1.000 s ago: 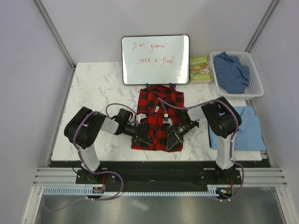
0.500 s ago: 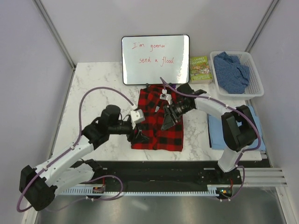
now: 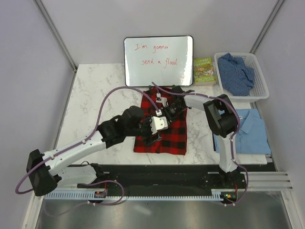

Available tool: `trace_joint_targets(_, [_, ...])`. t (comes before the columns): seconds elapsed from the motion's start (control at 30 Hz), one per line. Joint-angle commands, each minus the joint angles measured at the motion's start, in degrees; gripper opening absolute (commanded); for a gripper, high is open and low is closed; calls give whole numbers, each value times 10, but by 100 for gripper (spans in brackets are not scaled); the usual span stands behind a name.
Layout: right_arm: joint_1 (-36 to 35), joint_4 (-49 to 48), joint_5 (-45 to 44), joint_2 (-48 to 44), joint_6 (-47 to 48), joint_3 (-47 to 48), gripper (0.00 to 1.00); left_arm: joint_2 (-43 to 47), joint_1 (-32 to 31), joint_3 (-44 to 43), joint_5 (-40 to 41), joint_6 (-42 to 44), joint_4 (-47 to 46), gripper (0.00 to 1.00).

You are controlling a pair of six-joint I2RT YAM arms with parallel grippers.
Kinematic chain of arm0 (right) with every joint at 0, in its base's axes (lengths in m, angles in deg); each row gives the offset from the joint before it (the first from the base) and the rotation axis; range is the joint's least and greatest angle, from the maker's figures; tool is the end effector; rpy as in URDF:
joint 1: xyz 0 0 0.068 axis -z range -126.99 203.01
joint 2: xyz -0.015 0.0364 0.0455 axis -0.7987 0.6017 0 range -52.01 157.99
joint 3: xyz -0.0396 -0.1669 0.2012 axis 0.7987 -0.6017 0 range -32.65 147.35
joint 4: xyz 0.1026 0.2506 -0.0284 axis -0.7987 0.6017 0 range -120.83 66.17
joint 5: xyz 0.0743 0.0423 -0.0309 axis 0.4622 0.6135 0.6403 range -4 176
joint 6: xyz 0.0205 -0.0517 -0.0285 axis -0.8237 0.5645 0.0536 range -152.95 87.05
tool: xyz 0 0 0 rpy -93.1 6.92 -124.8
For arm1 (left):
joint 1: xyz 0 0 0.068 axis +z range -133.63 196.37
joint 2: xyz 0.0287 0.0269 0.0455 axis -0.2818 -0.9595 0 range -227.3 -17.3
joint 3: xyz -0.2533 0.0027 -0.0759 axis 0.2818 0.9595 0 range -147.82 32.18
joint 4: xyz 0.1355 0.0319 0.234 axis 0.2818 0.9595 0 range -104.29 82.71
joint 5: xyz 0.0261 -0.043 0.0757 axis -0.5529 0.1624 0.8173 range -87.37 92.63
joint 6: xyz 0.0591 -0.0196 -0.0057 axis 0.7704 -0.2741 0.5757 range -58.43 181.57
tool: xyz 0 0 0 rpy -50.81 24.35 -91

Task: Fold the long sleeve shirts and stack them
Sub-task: Fold the shirt

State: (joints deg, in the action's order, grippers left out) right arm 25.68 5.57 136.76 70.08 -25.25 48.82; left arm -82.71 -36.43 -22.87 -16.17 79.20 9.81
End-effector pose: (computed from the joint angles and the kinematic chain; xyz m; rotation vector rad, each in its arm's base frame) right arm 0.3498 0.2223 0.1069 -0.9765 2.5973 1.3492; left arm 0.1541 -0.2283 0.2912 1.4343 1.6975 -0.7016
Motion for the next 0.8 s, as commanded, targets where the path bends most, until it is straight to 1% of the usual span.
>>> trace_joint_targets(0.0, [-1, -6, -8, 27, 9, 21, 45, -1, -14, 91, 120, 149, -18, 67])
trace_joint_targets(0.03, [-1, -6, -10, 28, 11, 19, 44, 4, -20, 110, 140, 177, -31, 67])
trace_joint_targets(0.07, [-1, -8, -11, 28, 13, 17, 44, 12, -30, 151, 155, 188, -61, 67])
trace_joint_targets(0.1, [-1, -9, -12, 28, 14, 15, 44, 16, -55, 169, 170, 202, -83, 67])
trace_joint_targets(0.13, [-2, -9, -11, 29, 14, 14, 44, 18, -68, 183, 203, 217, -105, 67])
trace_joint_targets(0.17, [-1, -9, -10, 30, 15, 13, 44, 18, -91, 208, 214, 226, -144, 67])
trace_joint_targets(0.23, [-1, -9, -9, 32, 15, 16, 44, 7, -103, 234, 236, 241, -179, 65])
trace_joint_targets(0.27, [-1, -11, -8, 35, 15, 17, 44, 5, -107, 242, 236, 245, -215, 64])
trace_joint_targets(0.33, [-1, -12, -7, 40, 14, 18, 44, 1, -121, 262, 237, 246, -234, 64])
trace_joint_targets(0.37, [0, -12, -6, 41, 16, 18, 44, -4, -140, 268, 243, 243, -239, 63])
trace_joint_targets(0.47, [-1, -12, -6, 46, 16, 19, 43, -24, -171, 292, 256, 236, -272, 63])
trace_joint_targets(0.63, [0, -15, -1, 51, 18, 11, 43, -76, -194, 314, 272, 247, -337, 63])
trace_joint_targets(0.7, [-1, -15, -1, 53, 21, 10, 43, -90, -199, 320, 283, 266, -358, 61])
trace_joint_targets(0.73, [-1, -15, 0, 54, 21, 9, 43, -98, -199, 329, 288, 272, -383, 61])
trace_joint_targets(0.77, [-1, -15, -1, 54, 26, 7, 43, -110, -199, 332, 292, 278, -391, 58])
